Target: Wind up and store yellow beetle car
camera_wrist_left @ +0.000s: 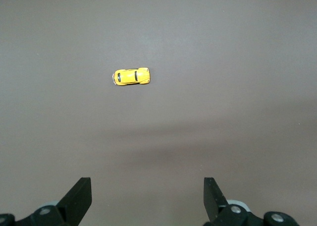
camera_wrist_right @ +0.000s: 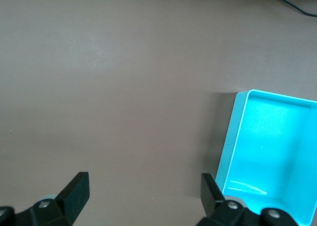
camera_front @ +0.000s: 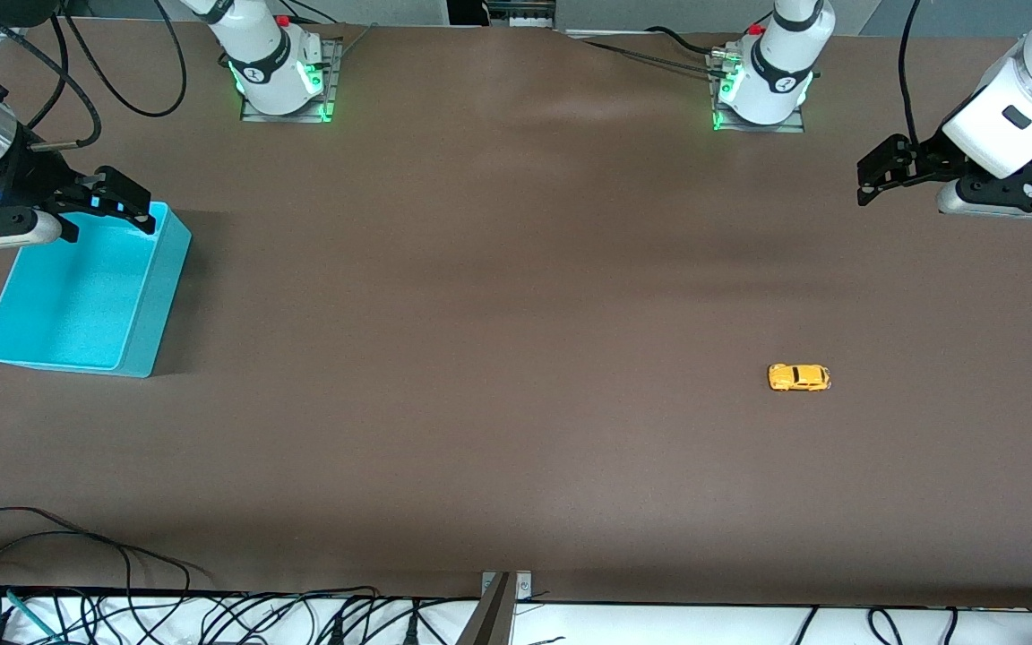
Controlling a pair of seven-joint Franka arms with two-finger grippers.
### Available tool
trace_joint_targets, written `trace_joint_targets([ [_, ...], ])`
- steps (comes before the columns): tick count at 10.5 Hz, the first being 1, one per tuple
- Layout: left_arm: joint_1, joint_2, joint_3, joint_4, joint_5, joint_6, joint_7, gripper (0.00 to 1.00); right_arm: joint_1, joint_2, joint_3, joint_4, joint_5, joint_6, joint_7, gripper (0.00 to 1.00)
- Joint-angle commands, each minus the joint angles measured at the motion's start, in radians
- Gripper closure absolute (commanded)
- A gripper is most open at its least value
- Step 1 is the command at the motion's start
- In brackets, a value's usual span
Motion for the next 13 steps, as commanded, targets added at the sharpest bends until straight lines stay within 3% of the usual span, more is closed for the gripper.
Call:
trace_joint_targets([
  [1,0.000,0.009,0.007,0.023,-0.012,-0.024,0.021,0.00,-0.001,0.002,0.001,0.021,0.020,-0.024,-0.011,0.00],
  [13,0.002,0.009,0.008,0.023,-0.013,-0.034,0.024,0.00,-0.009,0.017,-0.002,0.020,0.017,-0.044,-0.049,0.00],
])
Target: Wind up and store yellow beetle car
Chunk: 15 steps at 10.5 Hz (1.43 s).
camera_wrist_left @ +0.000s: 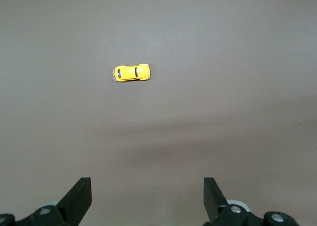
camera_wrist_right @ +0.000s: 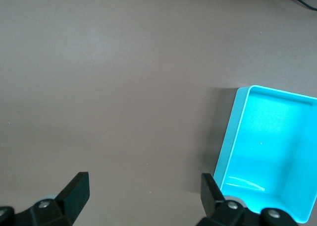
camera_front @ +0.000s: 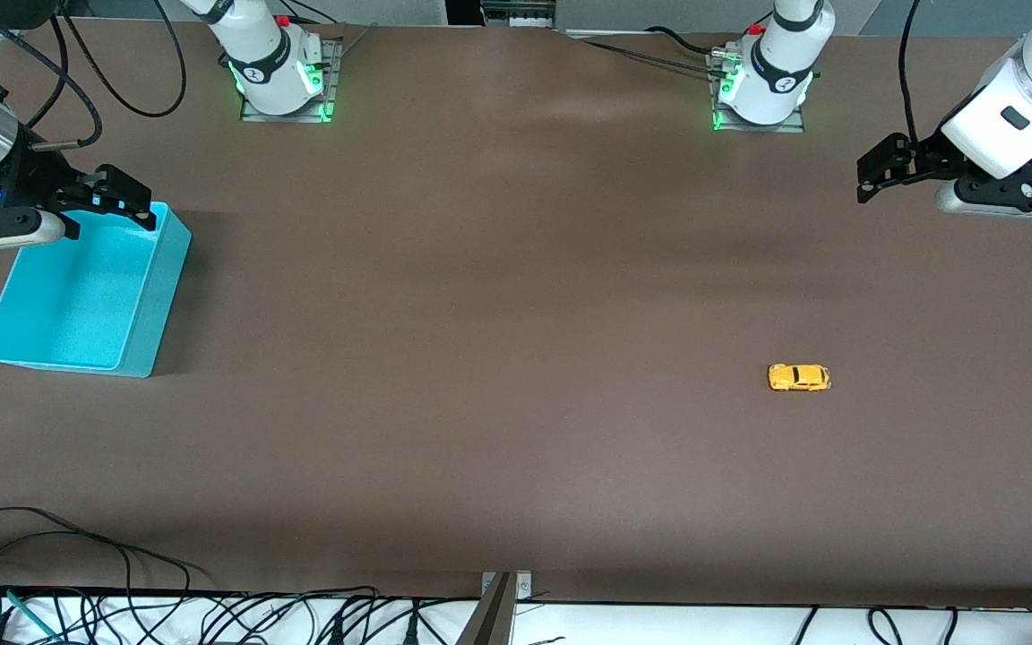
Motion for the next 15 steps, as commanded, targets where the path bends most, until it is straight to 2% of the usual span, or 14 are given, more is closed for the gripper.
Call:
trace_joint_targets([
  [1,0.001,0.009,0.008,0.023,-0.013,-0.020,0.024,0.00,-0.005,0.011,0.001,0.020,0.017,-0.020,-0.017,0.00],
  [15,0.004,0.012,0.009,0.023,-0.012,-0.020,0.023,0.00,-0.004,0.030,0.001,0.021,0.006,-0.010,-0.024,0.00],
])
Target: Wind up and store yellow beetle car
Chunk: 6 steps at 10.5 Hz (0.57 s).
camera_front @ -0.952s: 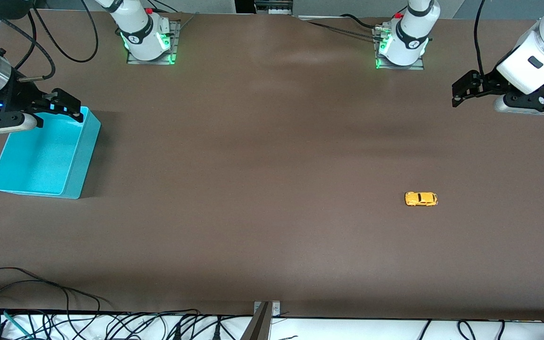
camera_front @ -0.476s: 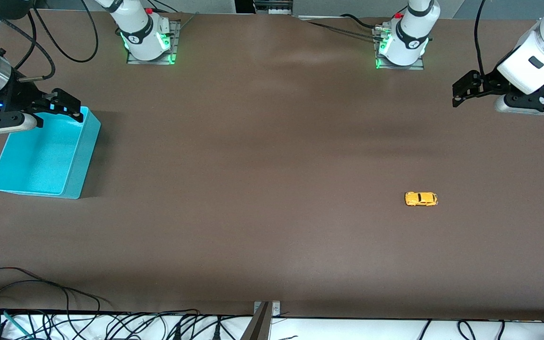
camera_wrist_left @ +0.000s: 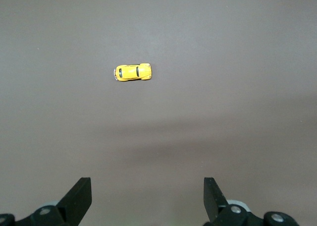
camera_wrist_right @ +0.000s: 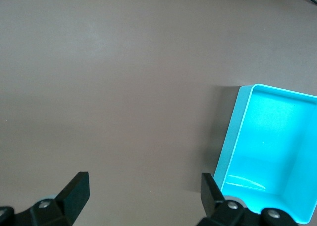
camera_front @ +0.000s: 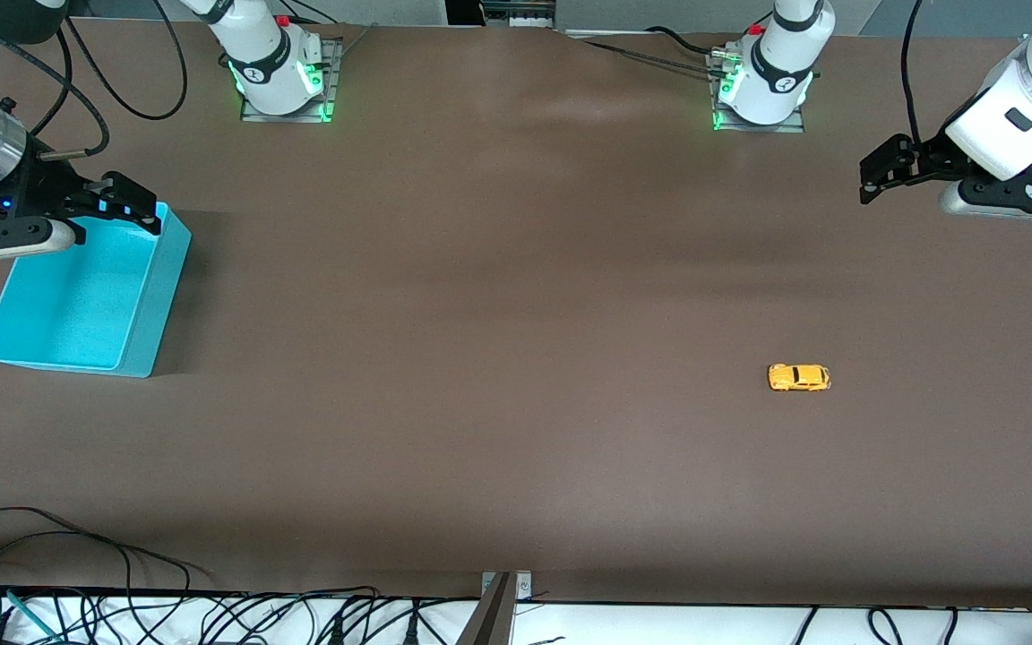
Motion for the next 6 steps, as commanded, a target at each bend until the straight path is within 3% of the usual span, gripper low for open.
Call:
trace_joint_targets([
  [1,0.001,0.011,0.006,0.023,-0.012,-0.019,0.023,0.00,-0.003,0.011,0.000,0.021,0.005,-0.009,-0.022,0.00],
  [6,0.011,0.035,0.009,0.025,-0.013,-0.019,0.026,0.00,-0.005,0.014,0.000,0.021,-0.011,-0.009,-0.018,0.00],
])
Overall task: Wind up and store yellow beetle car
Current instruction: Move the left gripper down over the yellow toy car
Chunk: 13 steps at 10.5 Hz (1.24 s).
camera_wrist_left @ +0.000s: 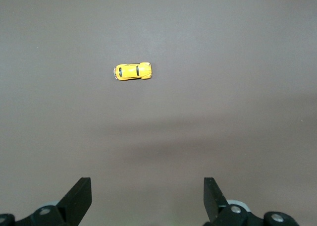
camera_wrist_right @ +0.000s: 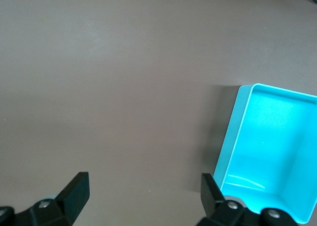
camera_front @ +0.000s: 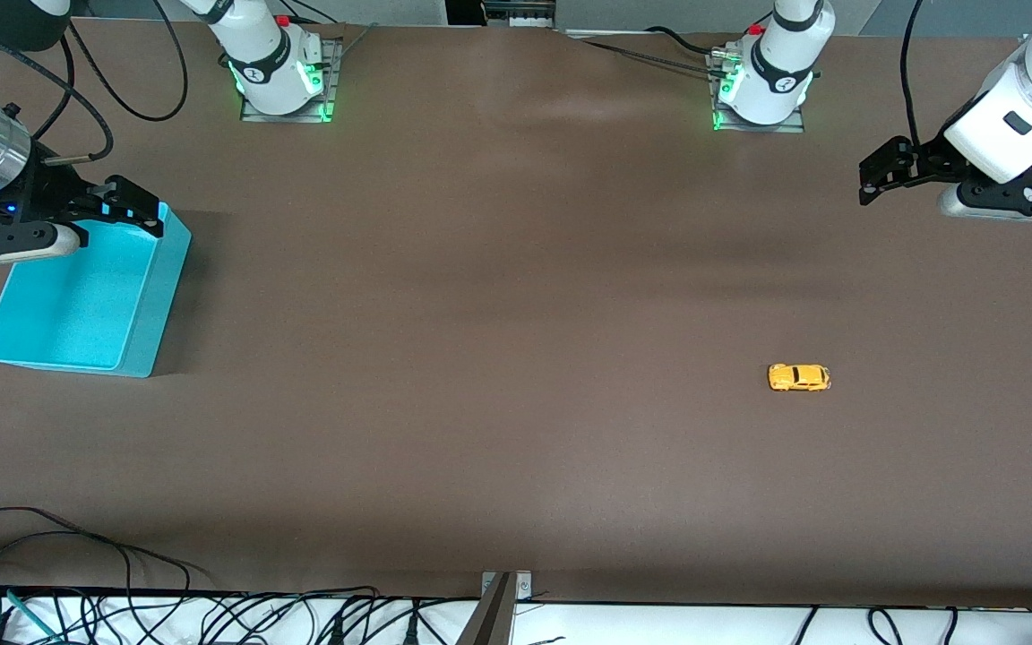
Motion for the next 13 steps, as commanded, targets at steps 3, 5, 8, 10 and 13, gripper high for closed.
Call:
trace_joint_targets([
  [3,0.037,0.069,0.008,0.031,-0.013,-0.018,0.079,0.00,-0.003,0.010,0.000,0.021,-0.008,-0.010,-0.020,0.00],
  [5,0.037,0.100,0.008,0.048,-0.013,-0.013,0.226,0.00,-0.006,0.010,0.000,0.021,-0.008,-0.012,-0.025,0.00],
  [8,0.022,0.138,-0.003,0.043,-0.012,0.031,0.468,0.00,-0.007,0.010,0.000,0.021,-0.007,-0.011,-0.025,0.00],
  [10,0.021,0.193,-0.003,0.049,-0.012,0.045,0.643,0.00,-0.007,0.010,-0.001,0.021,-0.002,-0.014,-0.025,0.00],
  [13,0.031,0.259,-0.001,0.035,-0.004,0.118,0.844,0.00,-0.007,0.010,0.000,0.021,0.002,-0.014,-0.016,0.00],
])
